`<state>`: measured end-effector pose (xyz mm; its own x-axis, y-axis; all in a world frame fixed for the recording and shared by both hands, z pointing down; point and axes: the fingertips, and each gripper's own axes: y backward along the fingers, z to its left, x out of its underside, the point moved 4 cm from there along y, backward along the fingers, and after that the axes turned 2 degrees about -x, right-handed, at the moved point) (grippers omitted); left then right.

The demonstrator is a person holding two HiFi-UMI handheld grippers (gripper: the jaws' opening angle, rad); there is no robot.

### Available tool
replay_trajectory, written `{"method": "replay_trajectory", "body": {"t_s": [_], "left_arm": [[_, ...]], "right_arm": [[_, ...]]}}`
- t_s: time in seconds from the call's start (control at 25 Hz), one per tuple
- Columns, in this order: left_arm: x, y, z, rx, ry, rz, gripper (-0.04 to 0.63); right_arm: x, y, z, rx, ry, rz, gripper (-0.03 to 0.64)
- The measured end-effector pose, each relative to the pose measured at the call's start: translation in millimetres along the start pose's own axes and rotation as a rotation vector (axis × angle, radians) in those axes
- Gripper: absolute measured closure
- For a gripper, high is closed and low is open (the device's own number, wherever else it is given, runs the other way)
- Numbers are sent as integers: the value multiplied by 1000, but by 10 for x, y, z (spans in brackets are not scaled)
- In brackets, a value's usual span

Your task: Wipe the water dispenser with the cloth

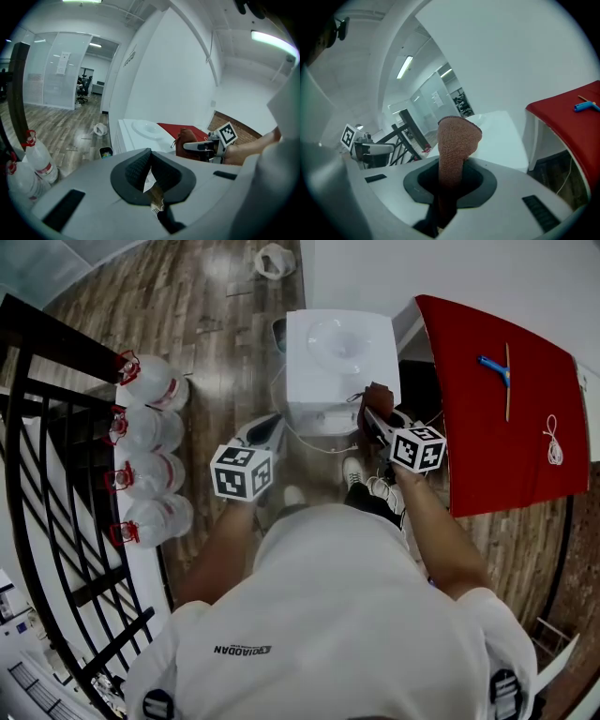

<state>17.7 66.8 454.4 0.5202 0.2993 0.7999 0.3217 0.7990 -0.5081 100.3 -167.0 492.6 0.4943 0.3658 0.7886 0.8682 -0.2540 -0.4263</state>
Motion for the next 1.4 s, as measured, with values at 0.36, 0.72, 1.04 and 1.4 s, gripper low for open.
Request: {"method": "replay_trajectory", "body": {"t_s": [0.36,0.72,1.04,1.4], "left_arm": [[231,482,267,-49,17,9,606],[376,790,415,-89,14,18,606],[452,942,407,-135,18,18,606],[442,882,106,-131,25,4,606]], "right_arm": [[599,-949,941,-143,89,114,563],[816,-1391,1130,-54,269,110,563],[867,-1254,949,-42,270,87,563],[806,-784,331,36,270,77,563]]}}
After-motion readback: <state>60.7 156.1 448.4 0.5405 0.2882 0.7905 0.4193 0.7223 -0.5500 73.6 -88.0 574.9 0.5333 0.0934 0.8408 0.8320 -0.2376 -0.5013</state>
